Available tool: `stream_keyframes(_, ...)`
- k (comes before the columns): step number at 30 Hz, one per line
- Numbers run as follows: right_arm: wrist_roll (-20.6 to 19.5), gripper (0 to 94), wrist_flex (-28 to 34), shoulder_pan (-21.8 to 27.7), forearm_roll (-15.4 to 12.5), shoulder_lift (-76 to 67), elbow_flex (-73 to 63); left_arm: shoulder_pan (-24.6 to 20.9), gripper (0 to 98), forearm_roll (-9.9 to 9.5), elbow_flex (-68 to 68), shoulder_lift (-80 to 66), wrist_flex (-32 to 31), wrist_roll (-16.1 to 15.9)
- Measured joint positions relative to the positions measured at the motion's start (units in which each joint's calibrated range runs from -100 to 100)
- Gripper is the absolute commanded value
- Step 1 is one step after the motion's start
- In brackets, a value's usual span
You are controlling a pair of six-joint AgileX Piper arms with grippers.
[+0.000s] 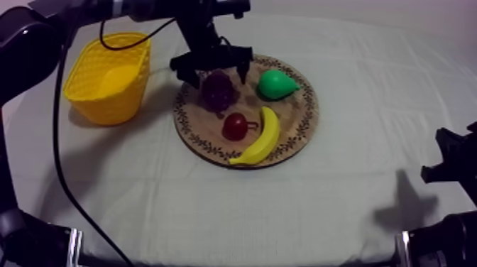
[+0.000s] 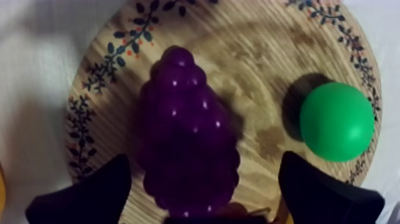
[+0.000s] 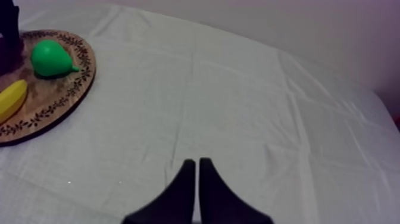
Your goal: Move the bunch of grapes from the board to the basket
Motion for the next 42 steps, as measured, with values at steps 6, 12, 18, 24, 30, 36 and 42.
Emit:
stream_keyframes(6,0.00,0.5,0.00,0.00,0.00,0.00,0.00,0.23,94.6,-0.35,-3.72,3.72,2.34,1.65)
stream_keyframes(12,0.00,0.5,0.00,0.00,0.00,0.00,0.00,-0.07,94.0,-0.57,-5.10,6.10,3.00,2.35)
stream_keyframes(18,0.00,0.5,0.00,0.00,0.00,0.00,0.00,-0.23,86.8,-0.99,-5.12,6.22,2.84,2.70)
stream_keyframes(24,0.03,0.5,0.00,0.00,0.00,0.00,0.00,-0.30,65.5,-1.33,-4.37,5.83,2.46,3.34)
stream_keyframes(30,0.03,0.5,0.00,0.00,0.00,0.00,0.00,-0.42,56.5,-1.39,-4.22,5.83,2.36,3.50)
stream_keyframes(36,0.03,0.5,0.00,0.00,0.00,0.00,0.00,-0.45,52.9,-1.30,-4.17,5.83,2.28,3.56)
stream_keyframes(42,0.03,0.5,-0.06,0.00,0.00,0.00,0.00,-0.26,52.2,-1.30,-4.46,5.59,1.58,3.07)
